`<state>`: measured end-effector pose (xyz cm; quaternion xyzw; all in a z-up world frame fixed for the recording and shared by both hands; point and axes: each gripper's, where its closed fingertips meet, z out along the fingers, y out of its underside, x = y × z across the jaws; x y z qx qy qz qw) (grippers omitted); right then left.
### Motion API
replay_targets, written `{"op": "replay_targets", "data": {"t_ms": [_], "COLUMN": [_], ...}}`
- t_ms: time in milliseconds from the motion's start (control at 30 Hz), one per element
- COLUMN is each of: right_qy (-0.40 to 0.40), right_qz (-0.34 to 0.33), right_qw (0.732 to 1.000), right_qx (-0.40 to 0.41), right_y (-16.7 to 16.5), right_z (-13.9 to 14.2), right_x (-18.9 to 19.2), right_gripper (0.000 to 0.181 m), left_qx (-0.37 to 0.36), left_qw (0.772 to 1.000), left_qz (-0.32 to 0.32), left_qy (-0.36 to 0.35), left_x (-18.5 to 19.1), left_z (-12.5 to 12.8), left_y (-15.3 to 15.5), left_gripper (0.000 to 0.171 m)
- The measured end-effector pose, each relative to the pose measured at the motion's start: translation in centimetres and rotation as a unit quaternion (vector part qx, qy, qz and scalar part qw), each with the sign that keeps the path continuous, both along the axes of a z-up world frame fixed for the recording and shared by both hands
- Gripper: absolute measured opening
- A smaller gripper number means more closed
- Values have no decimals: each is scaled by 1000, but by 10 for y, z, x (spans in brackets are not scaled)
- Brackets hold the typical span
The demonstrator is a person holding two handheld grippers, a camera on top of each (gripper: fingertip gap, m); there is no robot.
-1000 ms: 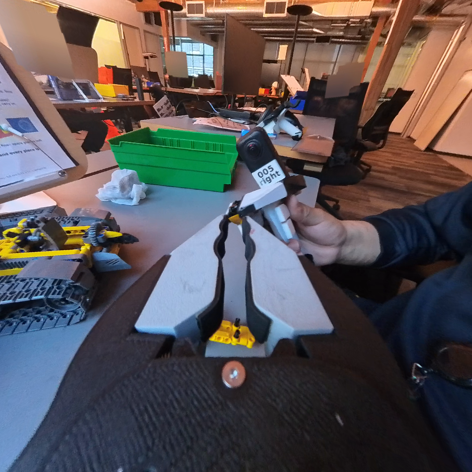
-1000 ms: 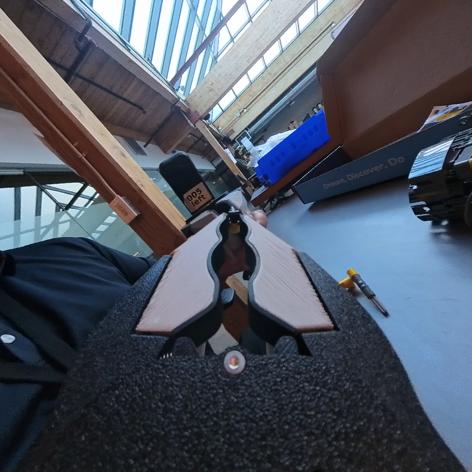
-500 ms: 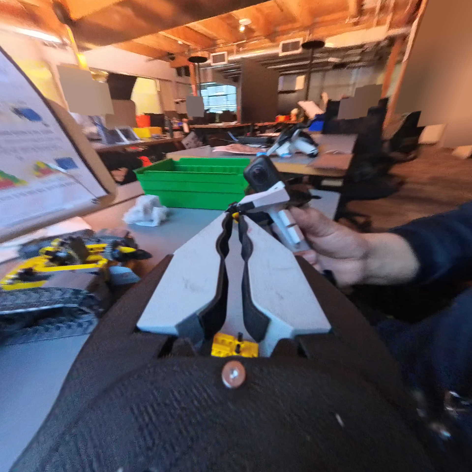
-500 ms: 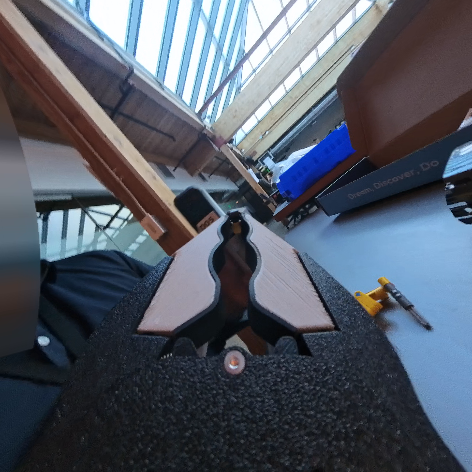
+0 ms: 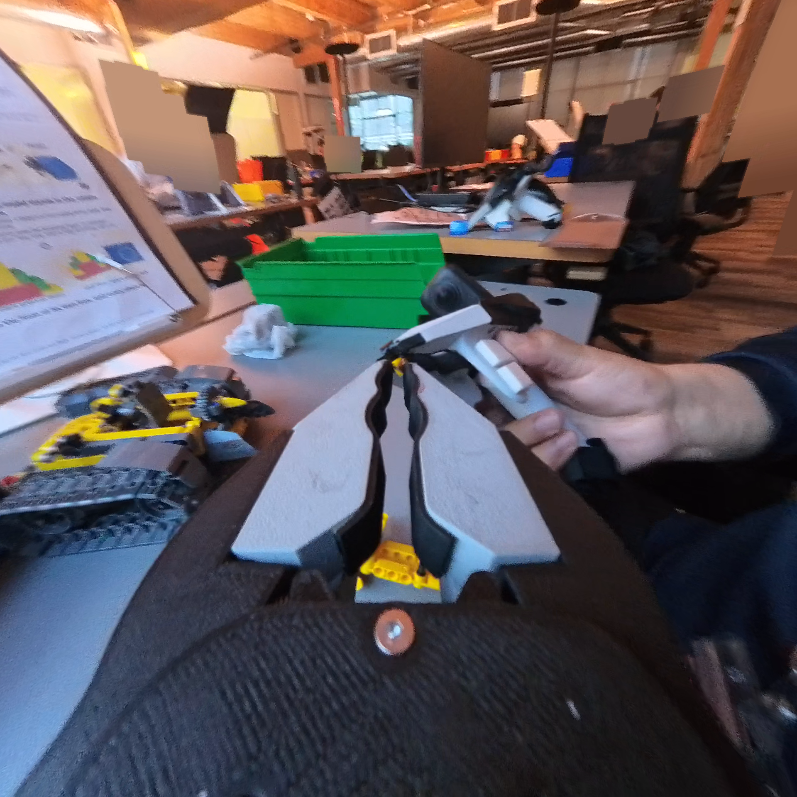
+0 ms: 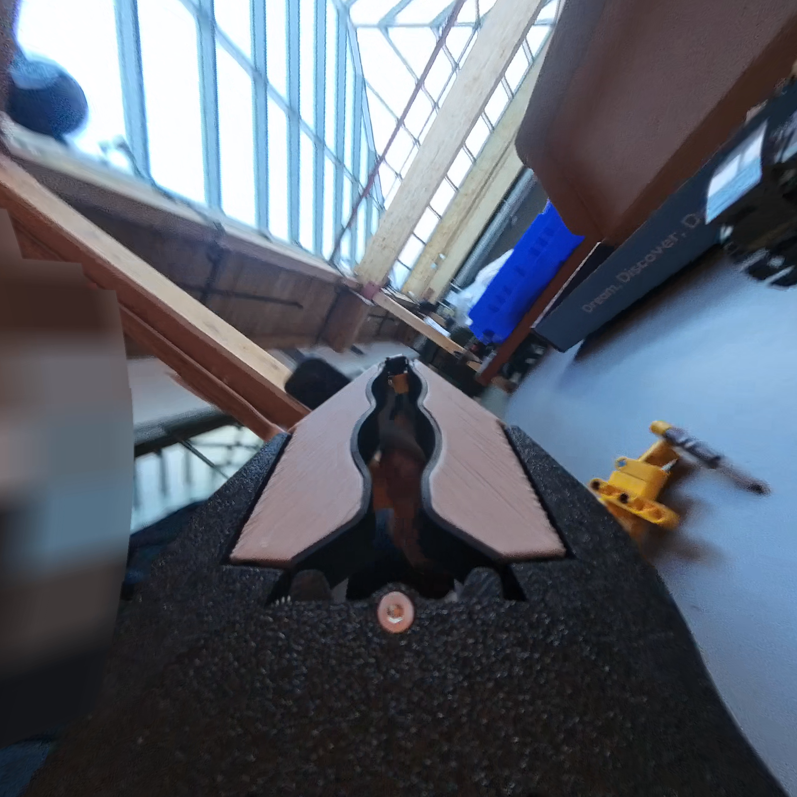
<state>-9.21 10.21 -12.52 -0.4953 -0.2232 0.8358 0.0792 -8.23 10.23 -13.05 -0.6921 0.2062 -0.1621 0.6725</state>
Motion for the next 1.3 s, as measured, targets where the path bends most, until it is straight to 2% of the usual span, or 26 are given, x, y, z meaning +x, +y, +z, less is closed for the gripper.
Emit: {"op": "replay_targets", "data": {"t_ms": [67,167,300,533,667,867,1033,1167,1233,1300], "right_qy": [-12,1,15,18,15,7,9,12,12,11], "right_qz": [-18,-15,-17,23,21,13,7,-7,-18,-28], "right_qw": [994,984,976,964,962,969,980,976,974,970], "right_qx": [103,179,214,264,274,247,200,216,228,243], "right_y": [0,4,12,-12,-14,-9,-3,-5,-6,-6], "right_z": [1,15,25,20,17,13,11,11,12,11], "right_x": [1,7,17,14,14,11,9,8,8,7], "right_gripper": [8,14,17,21,6,6,5,5,5,5], "left_qx": [-31,-47,-51,-66,-78,-81,-77,-87,-89,-83], "left_qw": [997,992,989,978,973,976,982,976,970,971], "left_qz": [-37,-58,-80,-108,-124,-107,-85,-79,-83,-79], "left_qy": [-52,-104,-110,-168,-180,-170,-151,-185,-212,-208], "left_x": [-2,-5,1,8,16,14,16,11,11,10], "left_z": [4,9,11,17,15,11,10,10,11,10], "left_y": [-1,-3,-6,-9,-10,-6,-4,-2,-2,-2], "left_gripper": [2,1,1,1,1,2,14,3,3,3]}}
